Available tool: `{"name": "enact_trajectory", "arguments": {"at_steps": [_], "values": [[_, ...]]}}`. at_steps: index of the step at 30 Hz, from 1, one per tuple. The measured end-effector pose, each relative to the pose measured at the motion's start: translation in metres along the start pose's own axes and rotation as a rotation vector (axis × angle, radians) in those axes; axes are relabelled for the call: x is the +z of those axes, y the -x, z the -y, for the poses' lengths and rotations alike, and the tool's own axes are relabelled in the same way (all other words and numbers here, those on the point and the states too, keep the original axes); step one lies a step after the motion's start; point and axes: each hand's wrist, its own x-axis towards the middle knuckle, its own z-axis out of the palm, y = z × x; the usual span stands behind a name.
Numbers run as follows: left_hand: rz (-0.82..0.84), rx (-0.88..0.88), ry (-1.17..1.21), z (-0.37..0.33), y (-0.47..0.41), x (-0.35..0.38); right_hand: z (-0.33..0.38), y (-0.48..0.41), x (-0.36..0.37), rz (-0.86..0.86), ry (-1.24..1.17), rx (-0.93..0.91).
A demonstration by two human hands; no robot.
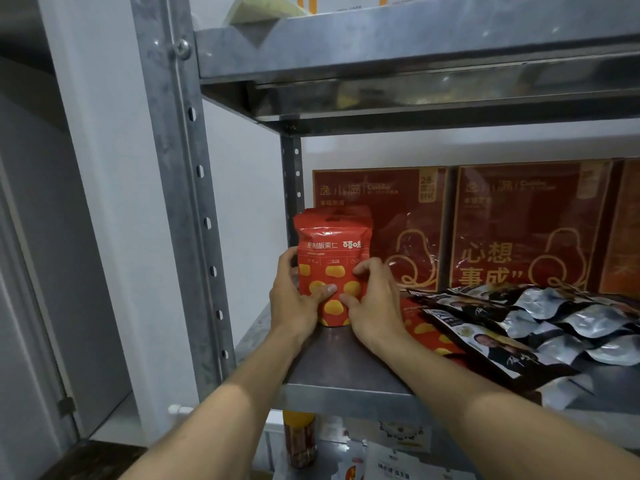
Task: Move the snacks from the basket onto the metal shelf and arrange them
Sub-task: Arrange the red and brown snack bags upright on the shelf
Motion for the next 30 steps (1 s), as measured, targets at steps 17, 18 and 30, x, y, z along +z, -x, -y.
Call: {"name": "enact_trajectory", "arguments": {"at_steps": [17,18,30], "values": [[0.099,-0.061,-0.07,0.009,-0.001,-0.003,-0.007,-0.001,0.004,0.057,0.103,0.036],[0.097,-0.068,-0.076,0.008,-0.001,-0.003,-0.007,-0.001,0.003,0.061,0.112,0.036],[-0.108,0.008,-0.285,-0.017,0.02,-0.004,0.021,0.02,-0.026,-0.028,0.209,0.05]]}}
